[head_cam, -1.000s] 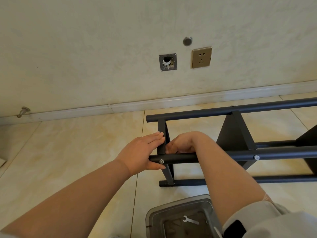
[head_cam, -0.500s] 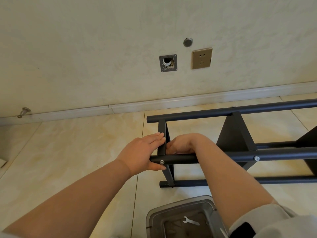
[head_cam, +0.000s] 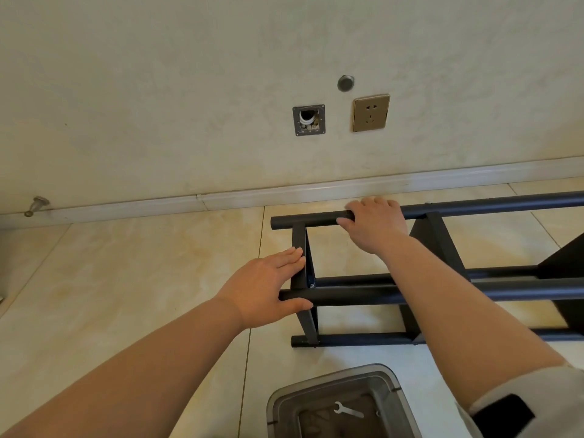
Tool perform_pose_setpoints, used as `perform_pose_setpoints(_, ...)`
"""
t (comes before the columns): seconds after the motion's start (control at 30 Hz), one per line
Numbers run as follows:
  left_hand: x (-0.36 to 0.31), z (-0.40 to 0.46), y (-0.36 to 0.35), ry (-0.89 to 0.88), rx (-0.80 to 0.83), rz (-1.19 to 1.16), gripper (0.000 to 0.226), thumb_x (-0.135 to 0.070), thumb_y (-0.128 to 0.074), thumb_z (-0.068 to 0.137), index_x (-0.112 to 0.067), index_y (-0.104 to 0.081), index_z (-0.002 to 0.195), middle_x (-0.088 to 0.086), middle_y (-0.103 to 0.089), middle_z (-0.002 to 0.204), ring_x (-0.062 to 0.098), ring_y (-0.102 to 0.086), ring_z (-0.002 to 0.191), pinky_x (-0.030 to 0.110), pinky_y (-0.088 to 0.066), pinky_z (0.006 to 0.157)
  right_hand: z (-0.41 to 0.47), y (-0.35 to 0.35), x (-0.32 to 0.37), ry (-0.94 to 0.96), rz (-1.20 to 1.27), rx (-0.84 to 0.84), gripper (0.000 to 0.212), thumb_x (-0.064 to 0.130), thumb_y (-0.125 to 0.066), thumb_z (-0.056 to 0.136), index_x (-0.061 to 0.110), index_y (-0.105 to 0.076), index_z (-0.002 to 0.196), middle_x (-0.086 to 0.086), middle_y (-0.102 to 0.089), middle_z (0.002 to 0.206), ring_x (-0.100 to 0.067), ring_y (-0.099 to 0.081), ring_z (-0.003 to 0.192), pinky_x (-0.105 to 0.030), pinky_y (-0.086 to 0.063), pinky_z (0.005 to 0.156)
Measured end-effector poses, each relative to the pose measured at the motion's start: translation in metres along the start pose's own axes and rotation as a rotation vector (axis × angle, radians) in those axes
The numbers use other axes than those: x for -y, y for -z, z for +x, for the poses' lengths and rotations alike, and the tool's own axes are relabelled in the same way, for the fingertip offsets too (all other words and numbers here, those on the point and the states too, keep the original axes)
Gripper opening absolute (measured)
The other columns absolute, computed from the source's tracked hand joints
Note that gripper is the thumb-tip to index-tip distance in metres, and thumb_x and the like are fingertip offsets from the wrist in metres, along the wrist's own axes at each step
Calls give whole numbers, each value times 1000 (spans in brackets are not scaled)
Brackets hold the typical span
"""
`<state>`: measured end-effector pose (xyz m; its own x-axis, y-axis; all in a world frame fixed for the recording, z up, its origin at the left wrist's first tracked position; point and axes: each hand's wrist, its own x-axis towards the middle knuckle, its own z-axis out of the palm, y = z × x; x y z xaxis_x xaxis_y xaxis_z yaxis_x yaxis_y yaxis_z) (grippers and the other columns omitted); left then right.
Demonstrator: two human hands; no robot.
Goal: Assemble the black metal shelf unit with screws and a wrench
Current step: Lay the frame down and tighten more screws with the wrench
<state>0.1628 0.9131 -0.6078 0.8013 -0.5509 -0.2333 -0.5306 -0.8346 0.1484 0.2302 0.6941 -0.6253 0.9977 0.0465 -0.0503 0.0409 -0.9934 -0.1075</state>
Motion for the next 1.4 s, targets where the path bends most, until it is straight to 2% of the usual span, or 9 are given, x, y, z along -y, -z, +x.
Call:
perform_pose_setpoints(0.33, -6, -22, -36, 46, -60, -199, 79, -61, -37, 87, -32, 3, 148, -28, 20, 144, -11, 10, 131, 16, -12, 113, -3, -13, -4, 73, 80, -48, 37, 49, -43, 95, 27, -51, 124, 4, -58, 111, -19, -47, 106, -32, -29, 91)
perform_pose_setpoints(0.5, 0, -22, -45, 40, -156, -43, 86, -81, 6, 70, -34, 12, 142, -24, 25, 146, -8, 28, 132, 16, 8, 109, -6, -14, -3, 63, 109, -149, 35, 48, -44, 95, 28, -54, 121, 5, -59, 107, -19, -46, 105, -33, -28, 93)
perform_pose_setpoints(0.7, 8, -21, -65, 123, -178, -75, 75, -78, -4, 78, -44, 31, 134, -19, 43, 142, -4, 33, 131, 21, 5, 112, -12, -9, 3, 97, 129, -358, 35, 42, -50, 93, 22, -57, 121, 0, -60, 110, -23, -47, 107, -35, -28, 95)
perform_pose_setpoints(0.8, 3, -23, -73, 158, -103, -46, 78, -80, -2, 76, -41, 38, 131, -15, 44, 140, 0, 42, 128, 28, 12, 113, -19, -19, 6, 124, 138, -454, 29, 35, -64, 86, 16, -64, 109, -5, -64, 98, -28, -54, 96, -41, -37, 89)
perform_pose_setpoints(0.87, 4, -26, -81, 162, -106, 62, 77, -78, -2, 81, -39, 28, 140, -8, 32, 150, 9, 35, 136, 36, 6, 115, -26, -27, 7, 123, 146, -496, 27, 32, -70, 81, 14, -67, 101, -5, -65, 90, -29, -57, 88, -42, -42, 84)
perform_pose_setpoints(0.97, 7, -29, -79, 176, -322, 157, 61, -62, -22, 94, -29, -28, 145, 6, -21, 156, 23, -10, 143, 44, -18, 115, -37, -38, 8, 144, 177, -493, 25, 30, -73, 79, 15, -67, 98, -3, -66, 89, -26, -60, 87, -41, -44, 84)
perform_pose_setpoints(1.1, 13, -19, -60, 290, -574, 113, 51, -42, -50, 92, -18, -44, 136, 8, -37, 145, 25, -29, 134, 46, -28, 110, -54, -65, 13, 109, 249, -397, 20, 24, -71, 82, 17, -65, 100, -1, -65, 94, -25, -58, 93, -41, -39, 91)
perform_pose_setpoints(1.27, 14, 0, -55, 381, -152, 192, 54, -46, -33, 99, -27, -22, 148, -8, -21, 155, 13, -8, 145, 41, -3, 117, -72, -98, 13, 65, 324, -243, 22, 15, -62, 89, 19, -63, 110, 2, -61, 105, -21, -50, 106, -34, -26, 101)
perform_pose_setpoints(1.4, 7, 7, -70, 346, 1, 207, 50, -45, -35, 99, -28, -27, 146, -8, -36, 147, 13, -26, 139, 41, -9, 116, -80, -112, 13, 60, 376, -221, 21, 14, -63, 88, 19, -64, 108, 2, -61, 104, -22, -50, 105, -33, -27, 98)
